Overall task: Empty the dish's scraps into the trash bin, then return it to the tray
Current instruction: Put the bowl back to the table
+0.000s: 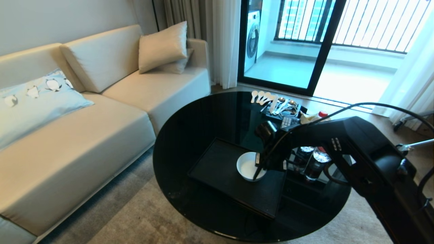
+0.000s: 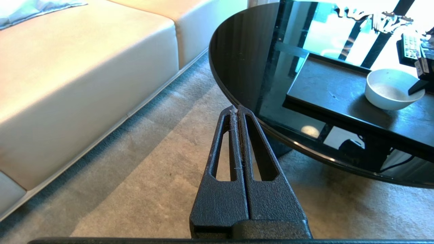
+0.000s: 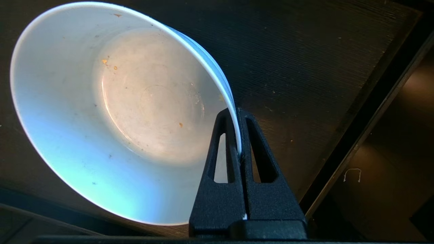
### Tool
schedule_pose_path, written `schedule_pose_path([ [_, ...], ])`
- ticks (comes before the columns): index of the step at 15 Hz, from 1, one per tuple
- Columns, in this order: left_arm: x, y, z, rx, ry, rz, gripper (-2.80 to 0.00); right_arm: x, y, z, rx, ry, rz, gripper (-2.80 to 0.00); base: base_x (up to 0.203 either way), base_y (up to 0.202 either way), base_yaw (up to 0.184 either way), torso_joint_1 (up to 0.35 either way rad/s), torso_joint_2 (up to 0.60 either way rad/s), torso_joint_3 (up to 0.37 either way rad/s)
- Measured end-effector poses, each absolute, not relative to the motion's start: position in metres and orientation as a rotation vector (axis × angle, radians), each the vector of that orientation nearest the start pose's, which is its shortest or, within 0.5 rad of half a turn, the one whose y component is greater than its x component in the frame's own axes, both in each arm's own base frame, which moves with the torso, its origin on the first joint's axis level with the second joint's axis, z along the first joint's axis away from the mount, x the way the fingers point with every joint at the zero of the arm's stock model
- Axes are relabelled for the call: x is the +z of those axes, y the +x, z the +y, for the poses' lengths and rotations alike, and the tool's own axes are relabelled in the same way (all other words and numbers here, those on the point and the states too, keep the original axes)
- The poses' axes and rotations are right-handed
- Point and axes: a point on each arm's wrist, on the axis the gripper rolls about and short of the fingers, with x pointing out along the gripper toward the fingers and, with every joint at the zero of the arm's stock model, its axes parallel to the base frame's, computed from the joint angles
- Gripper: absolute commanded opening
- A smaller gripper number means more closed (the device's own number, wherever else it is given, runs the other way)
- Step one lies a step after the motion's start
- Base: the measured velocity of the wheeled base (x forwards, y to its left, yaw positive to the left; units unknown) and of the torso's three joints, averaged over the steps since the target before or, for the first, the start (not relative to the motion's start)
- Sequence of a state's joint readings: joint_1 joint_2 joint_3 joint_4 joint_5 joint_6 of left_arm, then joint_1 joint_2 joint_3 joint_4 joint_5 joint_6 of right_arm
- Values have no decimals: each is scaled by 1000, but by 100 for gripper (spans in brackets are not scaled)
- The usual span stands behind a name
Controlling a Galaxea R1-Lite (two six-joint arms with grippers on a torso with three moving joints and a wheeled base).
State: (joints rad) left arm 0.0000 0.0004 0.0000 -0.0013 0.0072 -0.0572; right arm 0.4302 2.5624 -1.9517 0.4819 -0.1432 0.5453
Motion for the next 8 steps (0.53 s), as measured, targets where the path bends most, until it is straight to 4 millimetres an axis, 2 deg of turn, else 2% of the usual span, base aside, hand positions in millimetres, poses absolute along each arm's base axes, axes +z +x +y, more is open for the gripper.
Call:
schedule_pose_path([
  [8,76,-23,0,7,-57,-1,-280,21,446,192,-59,184,1103,-280,0,0,0,0,0,0],
])
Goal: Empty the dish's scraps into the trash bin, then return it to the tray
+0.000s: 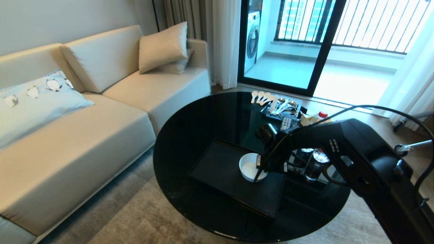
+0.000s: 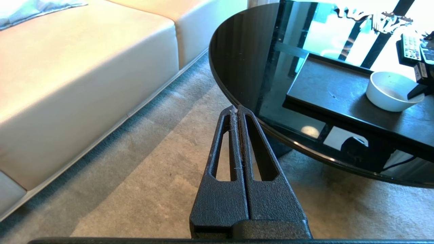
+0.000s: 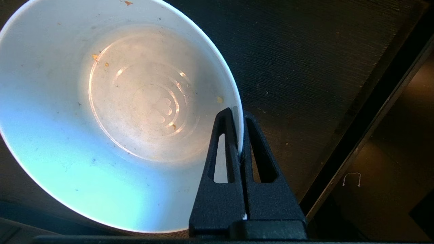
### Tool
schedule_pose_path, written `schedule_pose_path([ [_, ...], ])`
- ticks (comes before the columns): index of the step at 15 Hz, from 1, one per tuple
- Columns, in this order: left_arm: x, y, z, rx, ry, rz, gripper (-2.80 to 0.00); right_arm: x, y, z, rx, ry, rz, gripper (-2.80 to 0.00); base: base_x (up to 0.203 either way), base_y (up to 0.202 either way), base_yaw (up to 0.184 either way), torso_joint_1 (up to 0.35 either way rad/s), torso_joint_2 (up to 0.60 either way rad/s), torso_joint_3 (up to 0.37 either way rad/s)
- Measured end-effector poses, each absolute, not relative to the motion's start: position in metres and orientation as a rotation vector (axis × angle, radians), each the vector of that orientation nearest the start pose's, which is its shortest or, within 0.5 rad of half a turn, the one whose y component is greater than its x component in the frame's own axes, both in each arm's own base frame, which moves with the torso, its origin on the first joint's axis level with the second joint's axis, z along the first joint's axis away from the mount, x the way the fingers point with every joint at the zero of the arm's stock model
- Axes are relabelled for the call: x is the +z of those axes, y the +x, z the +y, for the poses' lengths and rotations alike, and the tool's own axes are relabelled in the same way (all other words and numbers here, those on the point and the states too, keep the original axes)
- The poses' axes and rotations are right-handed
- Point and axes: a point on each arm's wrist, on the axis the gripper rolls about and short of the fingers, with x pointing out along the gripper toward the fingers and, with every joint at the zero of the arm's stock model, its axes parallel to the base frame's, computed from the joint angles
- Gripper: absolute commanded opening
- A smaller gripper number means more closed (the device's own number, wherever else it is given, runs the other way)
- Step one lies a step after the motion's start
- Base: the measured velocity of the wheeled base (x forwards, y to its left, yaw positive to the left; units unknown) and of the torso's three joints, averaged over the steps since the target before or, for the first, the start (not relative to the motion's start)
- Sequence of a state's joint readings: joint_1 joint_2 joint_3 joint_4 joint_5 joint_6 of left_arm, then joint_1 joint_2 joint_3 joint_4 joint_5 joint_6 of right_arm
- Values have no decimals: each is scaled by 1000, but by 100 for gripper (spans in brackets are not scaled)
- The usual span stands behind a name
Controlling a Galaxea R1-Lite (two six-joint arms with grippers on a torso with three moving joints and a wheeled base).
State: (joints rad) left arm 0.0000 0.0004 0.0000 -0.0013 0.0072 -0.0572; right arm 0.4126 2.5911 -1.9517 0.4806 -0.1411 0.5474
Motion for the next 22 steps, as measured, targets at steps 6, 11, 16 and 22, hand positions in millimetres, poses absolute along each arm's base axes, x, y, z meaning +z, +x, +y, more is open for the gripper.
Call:
schedule_pose_path([
  [6,76,-23,0,7,-57,-1,-280,26,446,192,-22,195,1109,0,0,0,0,0,0,0],
  [11,76,-23,0,7,-58,-1,-280,48,446,191,-18,205,1046,0,0,0,0,0,0,0],
  [16,76,-23,0,7,-58,-1,-280,113,432,185,25,213,935,0,0,0,0,0,0,0],
  [22,76,-23,0,7,-58,-1,-280,182,376,157,98,107,863,-280,0,0,0,0,0,0],
])
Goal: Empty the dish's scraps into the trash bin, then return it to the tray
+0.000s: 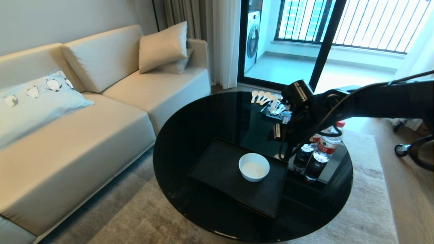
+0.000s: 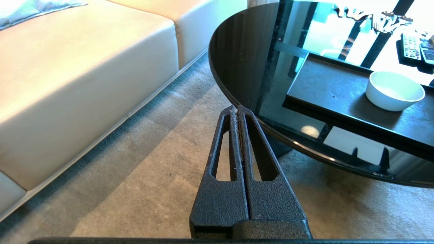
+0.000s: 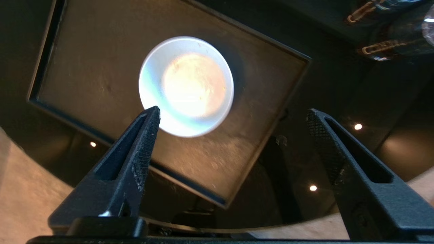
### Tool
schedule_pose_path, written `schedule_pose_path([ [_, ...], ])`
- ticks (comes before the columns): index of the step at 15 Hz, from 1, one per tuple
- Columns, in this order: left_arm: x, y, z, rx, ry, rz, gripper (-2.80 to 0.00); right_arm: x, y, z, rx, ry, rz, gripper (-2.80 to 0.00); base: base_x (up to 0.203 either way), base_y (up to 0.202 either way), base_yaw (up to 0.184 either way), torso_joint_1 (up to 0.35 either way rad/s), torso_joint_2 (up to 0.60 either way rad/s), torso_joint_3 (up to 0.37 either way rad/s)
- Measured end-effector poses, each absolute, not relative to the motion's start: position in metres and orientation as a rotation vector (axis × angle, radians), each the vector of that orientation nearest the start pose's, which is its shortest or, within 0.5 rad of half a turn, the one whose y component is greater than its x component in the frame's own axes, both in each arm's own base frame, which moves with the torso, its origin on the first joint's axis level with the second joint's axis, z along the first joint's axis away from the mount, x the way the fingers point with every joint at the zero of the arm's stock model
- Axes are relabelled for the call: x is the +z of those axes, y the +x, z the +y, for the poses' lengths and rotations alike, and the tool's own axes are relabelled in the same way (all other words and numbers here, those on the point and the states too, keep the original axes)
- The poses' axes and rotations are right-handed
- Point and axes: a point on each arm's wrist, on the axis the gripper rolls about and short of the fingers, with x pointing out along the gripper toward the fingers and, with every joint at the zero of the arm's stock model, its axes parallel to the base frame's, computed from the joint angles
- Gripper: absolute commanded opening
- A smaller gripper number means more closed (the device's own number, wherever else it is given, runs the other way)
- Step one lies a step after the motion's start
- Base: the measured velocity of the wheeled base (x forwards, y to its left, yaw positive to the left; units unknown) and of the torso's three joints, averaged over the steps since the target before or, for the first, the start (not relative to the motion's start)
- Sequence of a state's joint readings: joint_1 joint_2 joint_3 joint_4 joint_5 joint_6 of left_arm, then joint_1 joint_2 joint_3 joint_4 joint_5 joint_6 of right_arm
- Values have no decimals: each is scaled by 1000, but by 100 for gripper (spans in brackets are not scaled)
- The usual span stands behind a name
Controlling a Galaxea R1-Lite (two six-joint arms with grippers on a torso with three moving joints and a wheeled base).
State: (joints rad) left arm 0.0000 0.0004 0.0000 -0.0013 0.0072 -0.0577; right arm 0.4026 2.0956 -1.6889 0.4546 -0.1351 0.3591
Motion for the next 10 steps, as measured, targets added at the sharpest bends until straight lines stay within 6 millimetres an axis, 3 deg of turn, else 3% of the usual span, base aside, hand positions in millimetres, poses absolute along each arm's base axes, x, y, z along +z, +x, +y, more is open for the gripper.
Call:
schedule_pose_path([
  [5,76,-23,0,7,-57,-1,-280,203,321,133,141,20,801,-280,0,0,0,0,0,0],
  [10,76,-23,0,7,-57,-1,-280,199,268,100,20,15,656,-280,0,0,0,0,0,0],
])
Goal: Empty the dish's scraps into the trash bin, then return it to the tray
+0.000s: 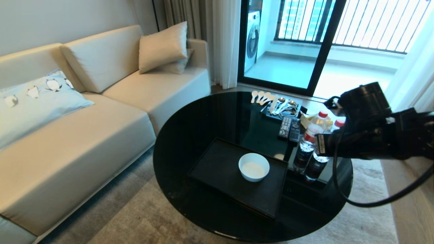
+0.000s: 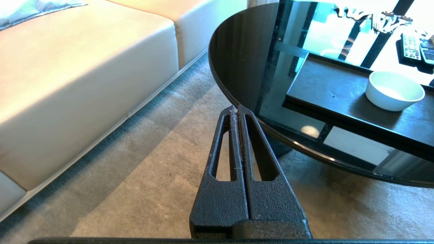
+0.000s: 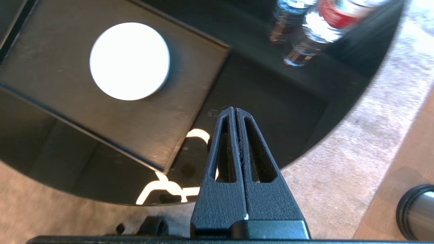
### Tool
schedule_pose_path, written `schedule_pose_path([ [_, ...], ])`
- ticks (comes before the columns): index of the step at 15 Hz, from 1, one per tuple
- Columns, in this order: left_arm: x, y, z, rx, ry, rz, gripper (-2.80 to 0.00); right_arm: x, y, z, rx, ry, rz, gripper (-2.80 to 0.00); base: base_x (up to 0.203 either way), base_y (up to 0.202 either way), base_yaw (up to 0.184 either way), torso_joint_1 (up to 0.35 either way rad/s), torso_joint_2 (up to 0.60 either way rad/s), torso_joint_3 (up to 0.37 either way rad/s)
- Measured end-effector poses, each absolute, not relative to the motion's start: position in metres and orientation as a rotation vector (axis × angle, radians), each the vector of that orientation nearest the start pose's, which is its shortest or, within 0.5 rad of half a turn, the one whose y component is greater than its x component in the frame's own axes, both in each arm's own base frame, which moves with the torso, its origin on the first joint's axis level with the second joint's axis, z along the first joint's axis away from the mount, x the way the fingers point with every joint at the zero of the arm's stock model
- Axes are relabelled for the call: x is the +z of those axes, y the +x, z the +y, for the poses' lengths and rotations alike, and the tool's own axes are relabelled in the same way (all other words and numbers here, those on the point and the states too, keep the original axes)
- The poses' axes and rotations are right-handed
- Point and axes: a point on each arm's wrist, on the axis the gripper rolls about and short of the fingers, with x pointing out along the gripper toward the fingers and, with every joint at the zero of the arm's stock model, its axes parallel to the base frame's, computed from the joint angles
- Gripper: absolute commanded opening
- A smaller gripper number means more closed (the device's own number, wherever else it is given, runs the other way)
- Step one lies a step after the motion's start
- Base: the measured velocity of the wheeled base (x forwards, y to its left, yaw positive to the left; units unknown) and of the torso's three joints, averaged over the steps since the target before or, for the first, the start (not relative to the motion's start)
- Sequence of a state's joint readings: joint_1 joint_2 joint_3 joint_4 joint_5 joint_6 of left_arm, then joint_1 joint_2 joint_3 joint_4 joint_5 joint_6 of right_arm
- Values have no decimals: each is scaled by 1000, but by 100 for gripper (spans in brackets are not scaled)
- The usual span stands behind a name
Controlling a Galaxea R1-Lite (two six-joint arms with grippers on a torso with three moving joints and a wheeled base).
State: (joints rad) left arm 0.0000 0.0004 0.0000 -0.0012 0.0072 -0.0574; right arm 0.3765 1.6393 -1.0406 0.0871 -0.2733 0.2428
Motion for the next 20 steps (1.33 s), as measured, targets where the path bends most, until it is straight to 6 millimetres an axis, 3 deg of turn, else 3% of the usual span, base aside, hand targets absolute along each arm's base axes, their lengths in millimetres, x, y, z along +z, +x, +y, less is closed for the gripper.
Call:
schedule_pose_path([
  [4,76,-23,0,7,-57,-1,-280,179,202,53,-60,0,564,-280,0,0,0,0,0,0],
  [6,76,-23,0,7,-57,-1,-280,156,157,30,-92,-41,542,-280,0,0,0,0,0,0],
  [9,76,-23,0,8,-57,-1,-280,130,97,10,-78,-24,429,-280,0,0,0,0,0,0],
  [12,76,-23,0,7,-57,-1,-280,112,50,1,-43,-9,357,-280,0,0,0,0,0,0],
  [15,76,-23,0,7,-58,-1,-280,94,12,0,2,-26,282,-280,0,0,0,0,0,0],
  [20,76,-23,0,7,-58,-1,-280,78,-17,1,41,-47,71,-280,0,0,0,0,0,0],
])
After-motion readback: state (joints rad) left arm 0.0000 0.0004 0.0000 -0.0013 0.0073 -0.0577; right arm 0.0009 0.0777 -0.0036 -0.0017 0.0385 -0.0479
